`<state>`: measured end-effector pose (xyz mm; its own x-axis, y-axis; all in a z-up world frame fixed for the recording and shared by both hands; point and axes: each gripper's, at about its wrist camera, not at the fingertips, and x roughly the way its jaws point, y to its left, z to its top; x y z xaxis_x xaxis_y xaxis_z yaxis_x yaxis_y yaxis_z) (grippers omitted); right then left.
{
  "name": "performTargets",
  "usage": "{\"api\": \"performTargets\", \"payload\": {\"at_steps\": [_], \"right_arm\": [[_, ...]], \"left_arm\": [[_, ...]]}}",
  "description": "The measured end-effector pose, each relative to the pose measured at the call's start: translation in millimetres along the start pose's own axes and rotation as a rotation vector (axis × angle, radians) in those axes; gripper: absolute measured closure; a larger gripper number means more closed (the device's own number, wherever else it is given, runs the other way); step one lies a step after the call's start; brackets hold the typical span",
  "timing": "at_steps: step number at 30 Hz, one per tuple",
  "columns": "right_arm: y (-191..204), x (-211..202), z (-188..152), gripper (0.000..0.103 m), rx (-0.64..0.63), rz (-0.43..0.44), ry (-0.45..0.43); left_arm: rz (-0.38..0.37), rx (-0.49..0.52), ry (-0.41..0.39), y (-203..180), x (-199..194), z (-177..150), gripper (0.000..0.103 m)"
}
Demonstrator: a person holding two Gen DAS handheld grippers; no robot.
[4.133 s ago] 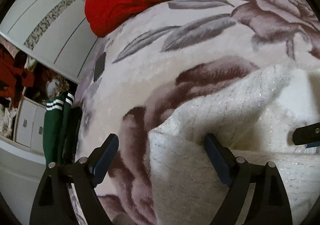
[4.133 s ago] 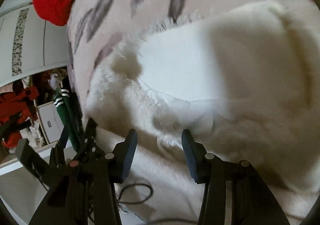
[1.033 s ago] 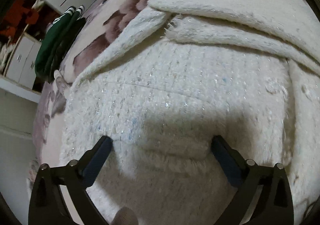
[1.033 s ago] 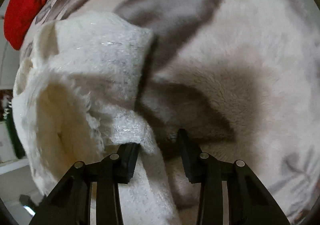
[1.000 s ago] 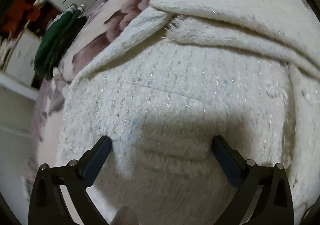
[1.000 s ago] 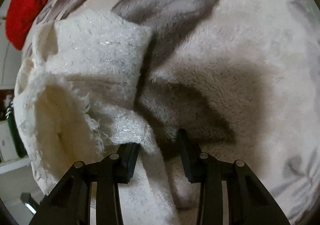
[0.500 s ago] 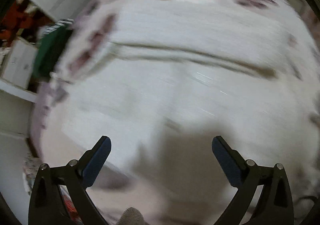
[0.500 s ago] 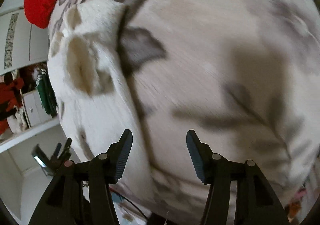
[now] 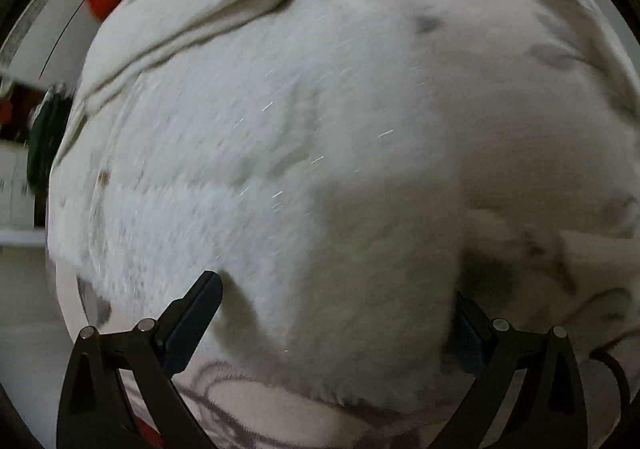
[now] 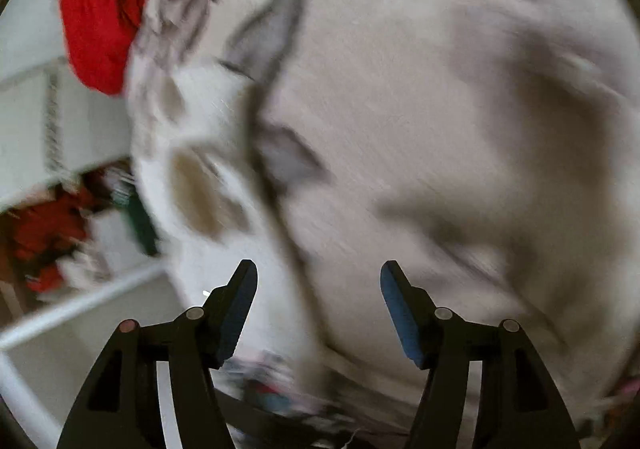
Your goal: Fold large clothes
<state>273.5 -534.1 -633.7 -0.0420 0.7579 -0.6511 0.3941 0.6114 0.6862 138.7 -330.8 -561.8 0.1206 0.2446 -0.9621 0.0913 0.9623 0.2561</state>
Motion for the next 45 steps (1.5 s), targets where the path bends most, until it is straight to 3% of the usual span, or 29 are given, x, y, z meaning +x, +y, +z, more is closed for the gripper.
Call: {"api": "performTargets", "payload": {"at_steps": [4, 8, 9, 11, 12, 13, 16, 18, 19, 21, 22, 24, 26, 27, 29, 30, 31, 32, 33, 35, 36, 39, 45], "right_arm": [[17, 49, 76, 0.037, 0.115, 0.242, 0.035], [28, 109, 130, 0.037, 0.252, 0.308, 0.112], [29, 126, 135, 0.037, 0.293, 0.298, 0.166], [35, 146, 136, 0.037, 0.329, 0.274, 0.223], [40, 153, 135, 0.049, 0.325, 0.245, 0.235], [46, 155, 135, 0.086, 0.307, 0.207, 0.219], [69, 142, 132, 0.092, 0.226, 0.034, 0.102], [108, 116, 134, 0.096, 0.031, -0.13, -0.039], [121, 104, 136, 0.101, -0.039, -0.197, -0.115], [132, 87, 148, 0.103, -0.128, -0.328, -0.231], [125, 86, 161, 0.103, -0.117, -0.331, -0.205], [109, 88, 172, 0.103, -0.058, -0.223, -0.082], [107, 83, 169, 0.102, -0.071, -0.172, -0.013], [108, 83, 163, 0.101, -0.098, -0.144, 0.031], [107, 77, 145, 0.073, -0.161, -0.122, 0.066], [106, 78, 137, 0.04, -0.179, -0.122, 0.067], [103, 78, 130, 0.018, -0.193, -0.106, 0.076], [97, 78, 124, 0.016, -0.193, -0.084, 0.085], [91, 78, 119, 0.016, -0.188, -0.062, 0.089], [82, 83, 112, 0.016, -0.189, -0.019, 0.108], [79, 84, 106, 0.014, -0.191, 0.022, 0.114], [86, 107, 95, 0.009, -0.218, 0.109, 0.13], [113, 172, 73, 0.007, -0.304, 0.053, 0.181]], "left_arm": [[0.058, -0.11, 0.011, 24, -2, -3, 0.0], [0.259, -0.143, -0.034, 28, -10, -1, 0.0], [0.334, -0.138, -0.049, 24, -11, 0, 0.0], [0.386, -0.133, -0.06, 17, -10, 0, 0.0], [0.388, -0.137, -0.052, 15, -7, -1, 0.0], [0.372, -0.144, -0.034, 12, -4, -2, 0.0], [0.314, -0.145, 0.022, 16, 9, 3, 0.0], [0.298, -0.142, 0.025, 20, 11, 1, 0.0], [0.292, -0.141, 0.027, 19, 11, -2, 0.0], [0.269, -0.13, 0.036, 22, 11, -5, 0.0], [0.26, -0.123, 0.038, 18, 8, -6, 0.0], [0.246, -0.113, 0.031, 16, 0, -6, 0.0], [0.232, -0.093, 0.018, 11, -2, -5, 0.0], [0.229, -0.081, 0.015, 6, -1, -5, 0.0], [0.239, -0.048, 0.008, -8, 0, -3, 0.0], [0.247, -0.025, -0.005, -11, 4, 0, 0.0], [0.249, -0.017, -0.016, -12, 5, 2, 0.001], [0.236, -0.016, -0.032, -10, 5, 4, 0.014], [0.217, -0.02, -0.044, -10, 3, 4, 0.041], [0.214, -0.029, -0.065, -7, -2, 4, 0.07], [0.209, -0.029, -0.085, -5, -7, 3, 0.077], [0.183, -0.05, -0.128, 8, -19, 1, 0.081], [0.175, -0.066, -0.167, 24, -36, 3, 0.083]]}}
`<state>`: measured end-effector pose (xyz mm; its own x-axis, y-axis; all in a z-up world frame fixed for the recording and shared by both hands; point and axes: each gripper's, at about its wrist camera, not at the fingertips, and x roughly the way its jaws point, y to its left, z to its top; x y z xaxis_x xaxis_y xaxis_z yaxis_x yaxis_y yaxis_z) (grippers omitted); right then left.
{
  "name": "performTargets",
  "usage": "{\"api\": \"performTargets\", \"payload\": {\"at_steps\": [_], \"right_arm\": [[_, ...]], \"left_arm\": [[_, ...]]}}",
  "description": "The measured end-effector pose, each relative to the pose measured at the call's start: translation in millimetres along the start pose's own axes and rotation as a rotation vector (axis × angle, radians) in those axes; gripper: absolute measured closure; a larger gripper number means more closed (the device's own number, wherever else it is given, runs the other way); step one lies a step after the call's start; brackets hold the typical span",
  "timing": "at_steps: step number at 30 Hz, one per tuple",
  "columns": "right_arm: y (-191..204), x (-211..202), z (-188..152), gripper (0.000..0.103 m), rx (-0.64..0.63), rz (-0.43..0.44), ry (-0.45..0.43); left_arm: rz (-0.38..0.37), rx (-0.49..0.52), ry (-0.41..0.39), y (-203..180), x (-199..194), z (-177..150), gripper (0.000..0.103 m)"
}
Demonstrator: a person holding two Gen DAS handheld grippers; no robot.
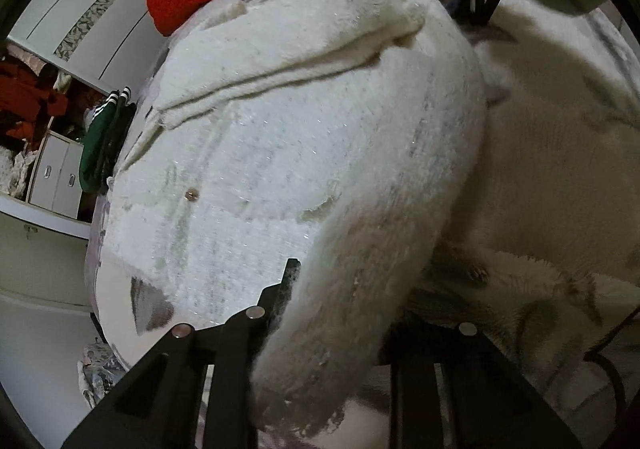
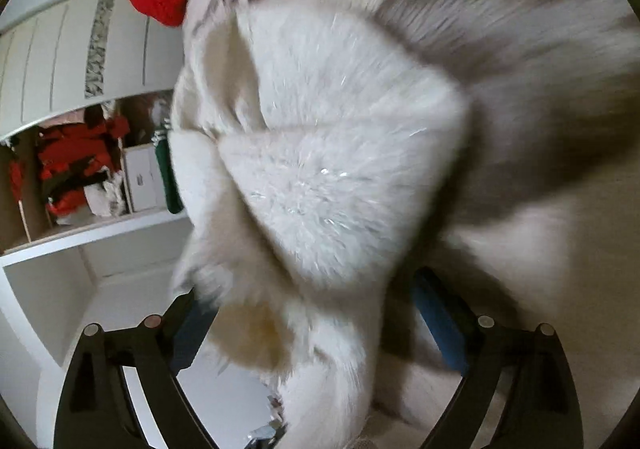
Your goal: Fold large clothes
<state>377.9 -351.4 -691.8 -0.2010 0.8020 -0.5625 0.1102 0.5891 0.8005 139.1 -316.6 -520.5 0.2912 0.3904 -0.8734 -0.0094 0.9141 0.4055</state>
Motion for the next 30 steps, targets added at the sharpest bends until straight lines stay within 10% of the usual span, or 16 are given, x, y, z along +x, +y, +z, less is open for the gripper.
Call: {"api": "performTargets", "payload": {"at_steps": [5, 7, 9, 21, 30], "right_arm": [[11, 35, 21, 0.007, 0.053, -0.045, 0.013], [19, 34, 26, 0.072, 0.067, -0.02, -0.03], [29, 28, 23, 0.081, 0.082, -0.046, -0.064], [219, 5, 1, 0.085, 0.007, -0.265, -0.172], [379, 203, 66, 0.085, 0.013, -0.587, -0.072]], "left_arm": [[-0.037, -0.046, -0.017, 17, -8, 3, 0.083], [-0.05, -0.065, -0.034, 27, -13, 4, 0.083], [-0.076, -0.088, -0.045, 42, -18, 5, 0.083], [-0.373, -0.373, -0.01, 250, 2, 18, 0.084], [-0.565, -0.61, 0.204, 390, 179, -4, 0.079]]}}
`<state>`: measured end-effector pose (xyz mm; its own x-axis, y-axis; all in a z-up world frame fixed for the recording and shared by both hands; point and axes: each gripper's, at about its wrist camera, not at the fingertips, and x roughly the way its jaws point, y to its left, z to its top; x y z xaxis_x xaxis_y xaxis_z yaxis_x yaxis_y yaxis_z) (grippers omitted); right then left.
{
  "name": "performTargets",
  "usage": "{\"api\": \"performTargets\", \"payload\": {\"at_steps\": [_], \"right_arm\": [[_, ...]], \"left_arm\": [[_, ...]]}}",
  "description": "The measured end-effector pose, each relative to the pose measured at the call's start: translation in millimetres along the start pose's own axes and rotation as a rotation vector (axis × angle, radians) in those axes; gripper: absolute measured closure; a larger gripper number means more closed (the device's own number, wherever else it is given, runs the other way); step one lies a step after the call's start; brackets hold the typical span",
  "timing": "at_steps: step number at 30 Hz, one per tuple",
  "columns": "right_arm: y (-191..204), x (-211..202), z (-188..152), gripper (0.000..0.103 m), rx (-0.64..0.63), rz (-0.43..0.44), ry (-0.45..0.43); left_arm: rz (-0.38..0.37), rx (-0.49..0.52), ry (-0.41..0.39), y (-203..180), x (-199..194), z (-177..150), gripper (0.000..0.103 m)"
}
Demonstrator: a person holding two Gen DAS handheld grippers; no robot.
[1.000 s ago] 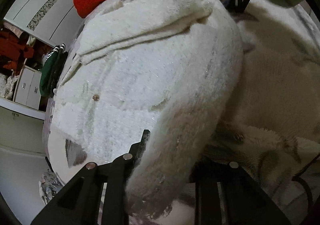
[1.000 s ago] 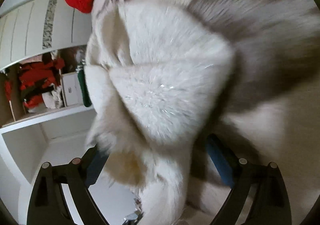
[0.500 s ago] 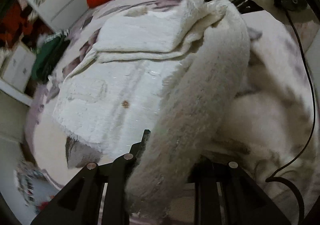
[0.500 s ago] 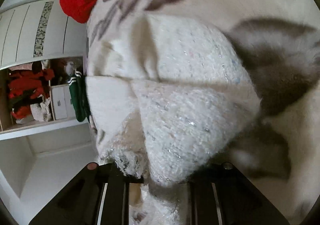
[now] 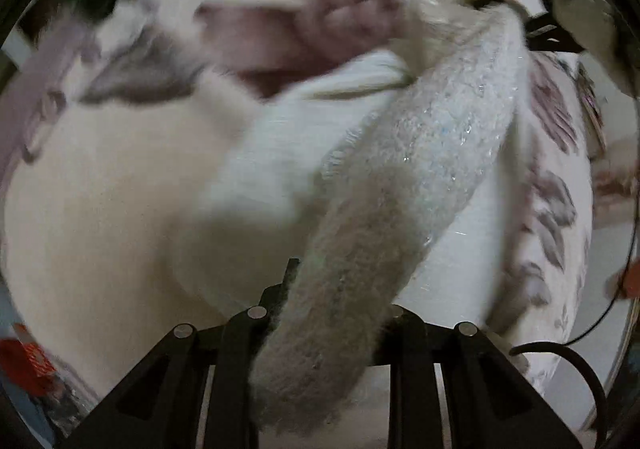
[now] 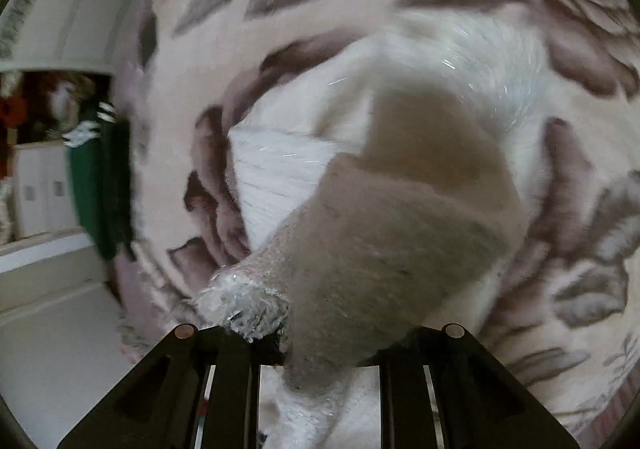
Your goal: Fold large clothes
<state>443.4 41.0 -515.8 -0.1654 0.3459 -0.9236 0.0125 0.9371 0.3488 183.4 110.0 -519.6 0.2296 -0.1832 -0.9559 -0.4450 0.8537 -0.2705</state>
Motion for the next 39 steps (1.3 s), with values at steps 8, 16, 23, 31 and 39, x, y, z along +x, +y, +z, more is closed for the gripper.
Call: {"api": "performTargets", "payload": {"at_steps": [8, 16, 23, 31, 39], "right_arm": [[61, 80, 24, 0.014, -0.034, -0.049, 0.099], [-19, 7, -37, 0.014, 0.034, 0.256, 0.077], [-147, 50, -184, 0.014, 0.231, 0.236, 0.165], [-184, 127, -290, 0.072, 0.391, 0.311, 0.177], [-185, 58, -309, 0.084, 0.342, 0.223, 0.001]], "left_arm": [[-0.303, -0.059, 0.149, 62, 5, 14, 0.045], [-0.12, -0.022, 0.146, 86, -19, 19, 0.025], [-0.089, 0.039, 0.141, 58, 10, 46, 0.025], [-0.123, 0.034, 0.008, 44, -22, 34, 0.084], [-0.485, -0.2, 0.05, 53, -36, 8, 0.085]]}}
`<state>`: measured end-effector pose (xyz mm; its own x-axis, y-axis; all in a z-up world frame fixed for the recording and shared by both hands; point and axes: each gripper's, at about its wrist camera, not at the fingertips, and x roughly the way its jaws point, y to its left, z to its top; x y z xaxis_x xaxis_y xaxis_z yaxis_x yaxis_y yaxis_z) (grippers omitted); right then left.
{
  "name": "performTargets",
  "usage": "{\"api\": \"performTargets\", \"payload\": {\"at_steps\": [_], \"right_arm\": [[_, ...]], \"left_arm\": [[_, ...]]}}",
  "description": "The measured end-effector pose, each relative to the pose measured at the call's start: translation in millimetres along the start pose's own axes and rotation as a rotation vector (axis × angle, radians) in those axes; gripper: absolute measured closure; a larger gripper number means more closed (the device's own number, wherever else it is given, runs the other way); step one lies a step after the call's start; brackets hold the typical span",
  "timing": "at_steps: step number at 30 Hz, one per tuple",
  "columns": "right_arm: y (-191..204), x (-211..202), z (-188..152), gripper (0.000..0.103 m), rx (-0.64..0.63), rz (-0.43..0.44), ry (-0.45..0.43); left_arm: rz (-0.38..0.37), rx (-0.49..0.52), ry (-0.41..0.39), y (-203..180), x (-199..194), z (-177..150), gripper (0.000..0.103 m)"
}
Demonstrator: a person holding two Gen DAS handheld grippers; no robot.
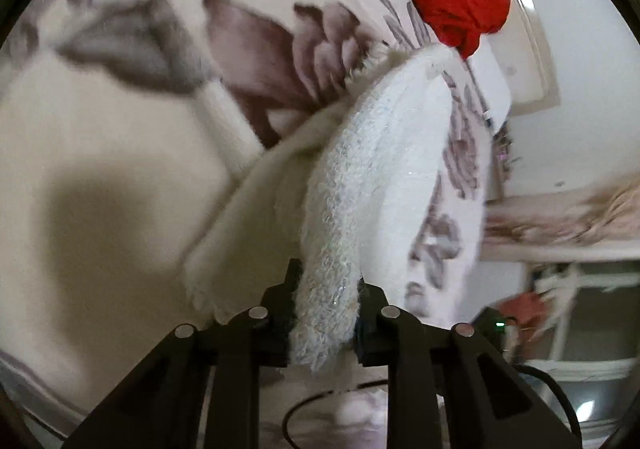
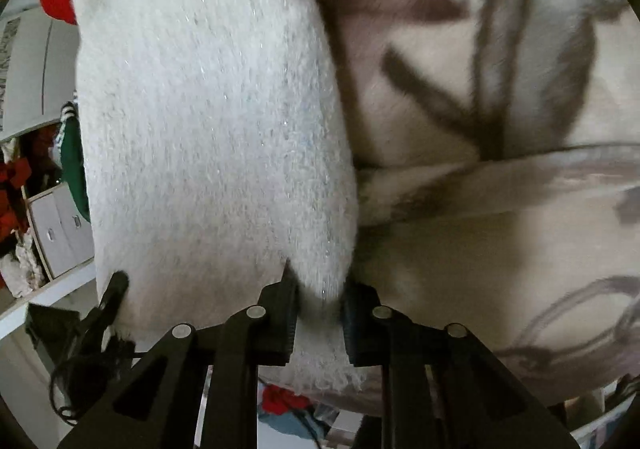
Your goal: Fold large clothes
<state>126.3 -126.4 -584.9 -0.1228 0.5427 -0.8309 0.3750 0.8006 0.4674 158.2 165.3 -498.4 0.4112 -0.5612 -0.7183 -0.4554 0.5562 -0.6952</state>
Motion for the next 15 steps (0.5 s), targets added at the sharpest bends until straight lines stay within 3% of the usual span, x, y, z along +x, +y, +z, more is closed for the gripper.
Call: {"api": "performTargets", "payload": {"at_steps": [2, 4, 5, 8, 13, 14, 15], "right_arm": [[-5, -7, -1, 0.084, -0.004, -0.011, -0.014], [-12, -9, 6, 0.084, -0.013, -0.044, -0.014], [-16, -7, 8, 0.084, -0.016, -0.063, -0.014], [-29, 12, 18, 0.081, -0.018, -0.107, 0.037], [-44, 8, 29, 0.061, 0.01, -0.043, 0.103], [-45, 1, 29, 0.055, 0.0, -0.03, 0.099], [-46, -5, 29, 0.039, -0.01, -0.028, 0.092]], "left_arm": [[0.025, -0.017, 0.024, 7, 24, -2, 0.085], [0.145, -0.002, 0.066, 31, 54, -9, 0.085], [0.149, -0.022, 0.091, 41, 63, -11, 0.084], [0.066, -0.108, 0.11, 56, 56, -12, 0.076], [0.004, -0.127, 0.123, 55, 23, -11, 0.064], [0.012, -0.115, 0.12, 55, 19, -11, 0.049], [0.026, -0.095, 0.107, 54, 12, -9, 0.041]]}}
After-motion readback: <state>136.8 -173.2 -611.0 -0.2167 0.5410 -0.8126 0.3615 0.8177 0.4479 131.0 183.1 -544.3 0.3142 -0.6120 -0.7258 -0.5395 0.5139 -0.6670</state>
